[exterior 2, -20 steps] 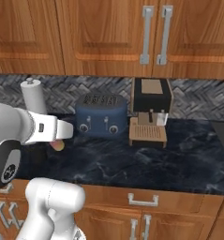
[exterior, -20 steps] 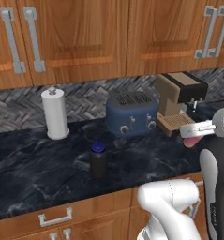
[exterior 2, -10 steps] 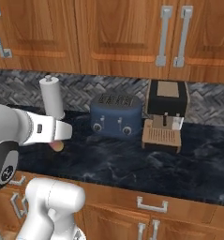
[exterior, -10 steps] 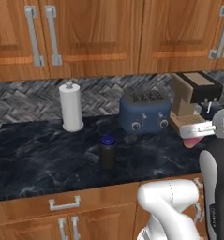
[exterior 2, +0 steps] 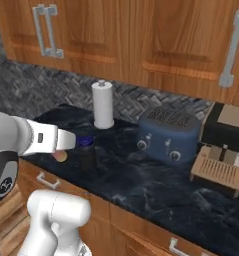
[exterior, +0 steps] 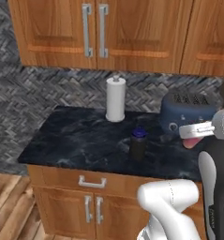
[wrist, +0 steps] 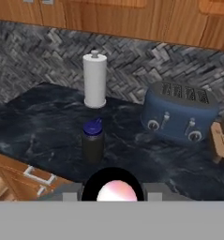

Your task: Move the drinks to the dining counter.

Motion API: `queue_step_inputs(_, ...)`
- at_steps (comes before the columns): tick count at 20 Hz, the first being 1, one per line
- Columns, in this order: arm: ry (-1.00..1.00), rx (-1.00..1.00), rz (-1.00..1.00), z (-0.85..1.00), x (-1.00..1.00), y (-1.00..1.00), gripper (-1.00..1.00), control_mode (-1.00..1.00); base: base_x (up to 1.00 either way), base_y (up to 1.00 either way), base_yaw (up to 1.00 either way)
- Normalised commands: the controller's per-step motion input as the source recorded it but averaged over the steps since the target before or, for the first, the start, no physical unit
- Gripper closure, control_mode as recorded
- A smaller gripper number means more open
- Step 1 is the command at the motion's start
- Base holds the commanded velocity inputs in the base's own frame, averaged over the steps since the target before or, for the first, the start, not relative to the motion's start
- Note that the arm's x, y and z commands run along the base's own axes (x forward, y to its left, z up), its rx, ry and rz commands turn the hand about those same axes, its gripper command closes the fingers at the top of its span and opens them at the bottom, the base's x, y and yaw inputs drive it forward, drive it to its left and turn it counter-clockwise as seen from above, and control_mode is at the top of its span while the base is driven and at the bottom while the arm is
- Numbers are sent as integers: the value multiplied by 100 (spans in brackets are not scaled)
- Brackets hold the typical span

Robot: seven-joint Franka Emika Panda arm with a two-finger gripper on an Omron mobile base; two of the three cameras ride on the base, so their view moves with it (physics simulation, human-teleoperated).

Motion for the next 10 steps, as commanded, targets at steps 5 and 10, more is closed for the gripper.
queue_step_inputs(5,0,0,0,0,0,0,100,100,-5,0,64)
queue_step_inputs(10,0,0,0,0,0,0,100,100,0,3,71)
